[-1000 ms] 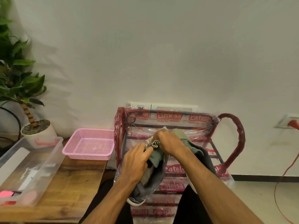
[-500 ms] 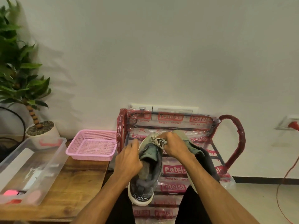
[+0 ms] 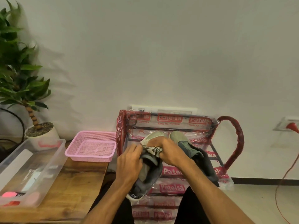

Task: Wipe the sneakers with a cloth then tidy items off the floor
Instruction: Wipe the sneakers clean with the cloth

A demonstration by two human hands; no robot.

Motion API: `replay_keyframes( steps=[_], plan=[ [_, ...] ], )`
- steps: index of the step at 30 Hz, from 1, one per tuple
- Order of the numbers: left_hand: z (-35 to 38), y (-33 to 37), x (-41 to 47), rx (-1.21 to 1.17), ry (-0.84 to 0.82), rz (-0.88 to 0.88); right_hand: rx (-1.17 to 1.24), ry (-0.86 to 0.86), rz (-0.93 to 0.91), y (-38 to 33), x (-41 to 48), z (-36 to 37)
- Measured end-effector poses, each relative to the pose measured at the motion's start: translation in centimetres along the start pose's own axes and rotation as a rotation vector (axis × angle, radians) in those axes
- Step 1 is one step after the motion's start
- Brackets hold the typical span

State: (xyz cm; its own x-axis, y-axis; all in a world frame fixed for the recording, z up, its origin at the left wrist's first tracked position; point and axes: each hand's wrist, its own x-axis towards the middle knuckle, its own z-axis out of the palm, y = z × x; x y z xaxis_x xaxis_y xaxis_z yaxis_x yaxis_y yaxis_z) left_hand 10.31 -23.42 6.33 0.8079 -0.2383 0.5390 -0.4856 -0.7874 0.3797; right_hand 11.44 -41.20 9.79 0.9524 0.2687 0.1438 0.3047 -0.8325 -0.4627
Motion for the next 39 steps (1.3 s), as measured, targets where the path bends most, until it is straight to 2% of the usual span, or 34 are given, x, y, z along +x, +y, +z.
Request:
replay_keyframes(
  steps=[2,3,8,10,13,16,18,20,25,33,37,39],
  plan=[
    [-0.2,0.5,-0.1,-0.003,0.014,0.051,-0.168,0.004,0.076,1.0,0.1,0.3],
    [-0.3,0.8,0.0,0.000,0.028,0.065,-0.167,0.007,0.083,1.0,0.1,0.3],
    [0.0,1.1,0.0,0.034,0.076,0.114,0.106,-0.031,-0.019,-0.5,-0.5,-1.0],
    [0.0,1.4,-0.1,0.034,0.064,0.111,0.023,-0.036,-0.030,0.3,-0.1,-0.9],
    [-0.1,1.6,-0.1,0.014,0.041,0.105,-0.262,-0.065,0.014,2.2,0.7,-0.2],
    [-0.1,1.3,0.0,0.001,0.027,0.089,-0.389,0.077,0.033,3.2,0.7,-0.1],
    [-0.1,0.8,-0.1,0.023,0.007,0.082,-0.305,0.232,0.105,3.8,0.6,-0.1],
    [0.0,0.3,-0.1,0.042,-0.016,0.048,-0.179,0.315,0.205,4.2,0.6,0.1],
    [0.3,-0.3,0.4,0.074,-0.161,-0.026,-0.024,0.274,0.276,3.4,0.5,1.2],
    [0.8,-0.8,1.4,0.023,-0.287,0.389,0.070,0.085,0.176,1.5,1.3,2.3],
    [1.3,-1.6,1.2,0.078,-0.258,0.493,-0.017,-0.019,0.067,1.5,1.7,2.3],
    [1.3,-1.7,1.1,0.100,-0.231,0.514,-0.142,-0.005,0.078,1.7,1.9,2.1]
  ],
)
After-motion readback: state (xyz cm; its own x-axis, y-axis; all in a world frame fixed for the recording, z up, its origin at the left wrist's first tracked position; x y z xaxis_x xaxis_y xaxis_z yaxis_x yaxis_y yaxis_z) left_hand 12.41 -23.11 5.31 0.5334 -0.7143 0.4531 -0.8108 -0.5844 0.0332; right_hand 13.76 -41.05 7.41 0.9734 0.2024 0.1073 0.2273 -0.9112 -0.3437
